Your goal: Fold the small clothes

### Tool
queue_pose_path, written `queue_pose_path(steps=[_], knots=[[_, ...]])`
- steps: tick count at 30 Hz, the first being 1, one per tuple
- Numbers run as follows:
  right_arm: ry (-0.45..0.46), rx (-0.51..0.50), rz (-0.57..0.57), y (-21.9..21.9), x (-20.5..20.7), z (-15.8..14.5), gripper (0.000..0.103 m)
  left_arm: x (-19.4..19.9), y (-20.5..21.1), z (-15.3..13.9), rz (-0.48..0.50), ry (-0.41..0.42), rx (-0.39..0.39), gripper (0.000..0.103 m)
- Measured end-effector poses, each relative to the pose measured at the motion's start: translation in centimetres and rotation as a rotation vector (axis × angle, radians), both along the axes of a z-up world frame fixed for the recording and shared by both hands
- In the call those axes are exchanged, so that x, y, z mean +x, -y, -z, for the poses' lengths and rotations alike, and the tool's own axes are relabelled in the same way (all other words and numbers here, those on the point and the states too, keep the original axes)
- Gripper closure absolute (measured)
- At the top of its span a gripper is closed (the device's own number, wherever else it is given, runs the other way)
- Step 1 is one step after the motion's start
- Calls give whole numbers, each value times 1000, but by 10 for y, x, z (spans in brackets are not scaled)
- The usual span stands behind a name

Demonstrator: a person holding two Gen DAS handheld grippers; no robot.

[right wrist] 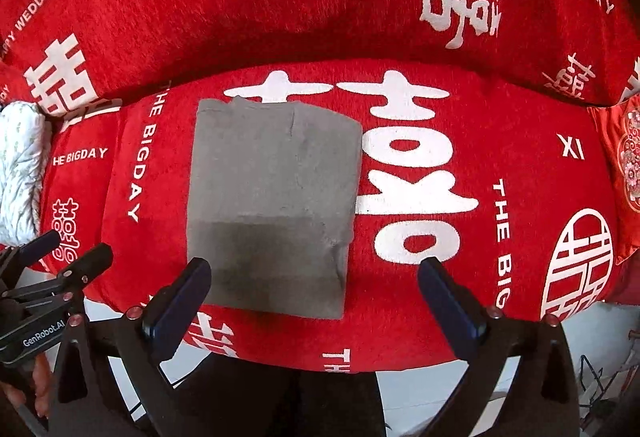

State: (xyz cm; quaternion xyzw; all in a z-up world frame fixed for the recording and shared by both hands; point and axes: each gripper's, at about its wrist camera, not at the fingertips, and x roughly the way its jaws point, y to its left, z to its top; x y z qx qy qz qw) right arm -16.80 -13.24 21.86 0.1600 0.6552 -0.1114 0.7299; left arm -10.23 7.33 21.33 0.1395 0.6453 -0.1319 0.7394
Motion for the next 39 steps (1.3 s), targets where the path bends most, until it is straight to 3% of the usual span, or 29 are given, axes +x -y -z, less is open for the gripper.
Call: queue_pose_path(steps=[39], knots=[[-12,-5,30,0,-2,-9,0,-1,7,-11,-3,21,5,9]])
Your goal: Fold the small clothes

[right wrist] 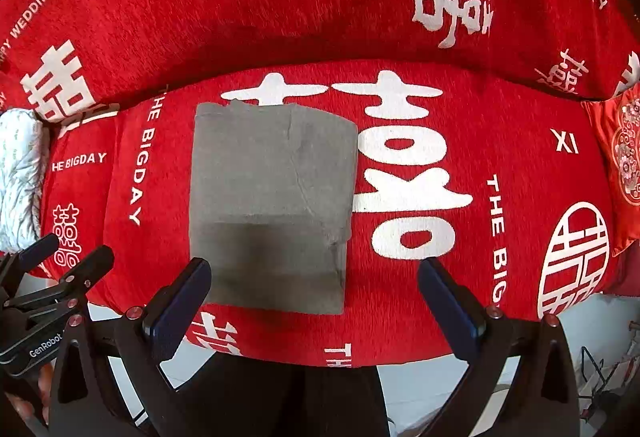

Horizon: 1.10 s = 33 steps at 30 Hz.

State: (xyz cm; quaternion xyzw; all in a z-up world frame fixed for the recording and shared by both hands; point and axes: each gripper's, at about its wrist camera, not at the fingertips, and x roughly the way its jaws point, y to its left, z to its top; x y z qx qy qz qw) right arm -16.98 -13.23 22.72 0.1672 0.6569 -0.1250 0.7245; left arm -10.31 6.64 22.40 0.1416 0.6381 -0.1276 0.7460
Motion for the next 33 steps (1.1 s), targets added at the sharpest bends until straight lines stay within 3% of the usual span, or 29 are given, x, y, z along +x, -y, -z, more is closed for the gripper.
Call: queue_pose_path(steps=[33], knots=[[-4,2,-1,-3,-2,0,0,-1,-2,-2,-4,11,12,9]])
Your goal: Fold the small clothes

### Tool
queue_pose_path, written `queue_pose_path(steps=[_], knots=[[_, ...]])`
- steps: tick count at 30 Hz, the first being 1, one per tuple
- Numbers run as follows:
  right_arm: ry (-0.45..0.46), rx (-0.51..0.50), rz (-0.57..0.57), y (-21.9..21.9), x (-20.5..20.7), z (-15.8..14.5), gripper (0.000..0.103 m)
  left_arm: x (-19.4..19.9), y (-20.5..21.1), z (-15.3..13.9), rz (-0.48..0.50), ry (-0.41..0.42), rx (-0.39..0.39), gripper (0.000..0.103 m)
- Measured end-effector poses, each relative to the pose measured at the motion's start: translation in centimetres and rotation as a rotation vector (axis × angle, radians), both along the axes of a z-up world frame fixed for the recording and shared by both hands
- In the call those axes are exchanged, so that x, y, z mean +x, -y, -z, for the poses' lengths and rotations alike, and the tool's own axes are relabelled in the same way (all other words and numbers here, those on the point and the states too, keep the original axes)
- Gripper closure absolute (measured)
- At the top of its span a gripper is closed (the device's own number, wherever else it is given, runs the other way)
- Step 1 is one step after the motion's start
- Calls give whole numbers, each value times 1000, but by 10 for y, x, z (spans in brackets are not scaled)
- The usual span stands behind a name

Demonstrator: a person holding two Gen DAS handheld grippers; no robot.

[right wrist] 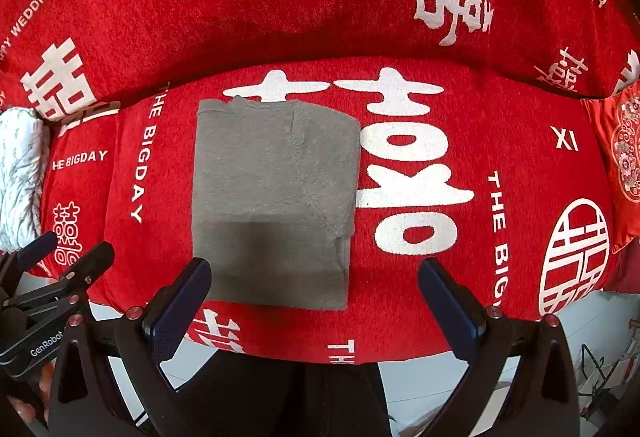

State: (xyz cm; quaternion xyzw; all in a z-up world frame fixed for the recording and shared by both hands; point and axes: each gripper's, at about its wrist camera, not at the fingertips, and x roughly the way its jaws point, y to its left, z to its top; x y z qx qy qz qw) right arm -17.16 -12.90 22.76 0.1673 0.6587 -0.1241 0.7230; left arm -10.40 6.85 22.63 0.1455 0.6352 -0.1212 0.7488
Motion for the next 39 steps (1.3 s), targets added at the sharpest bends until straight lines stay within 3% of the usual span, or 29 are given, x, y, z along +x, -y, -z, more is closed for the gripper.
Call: queue_pose_path(steps=[21,39], knots=[[-2,6,-8,-2,3,1,0,-2,3,-1,-11,27,34,9],[-8,9,-10,1,4,3,0,-1,6,-5,-3,32,2,9]])
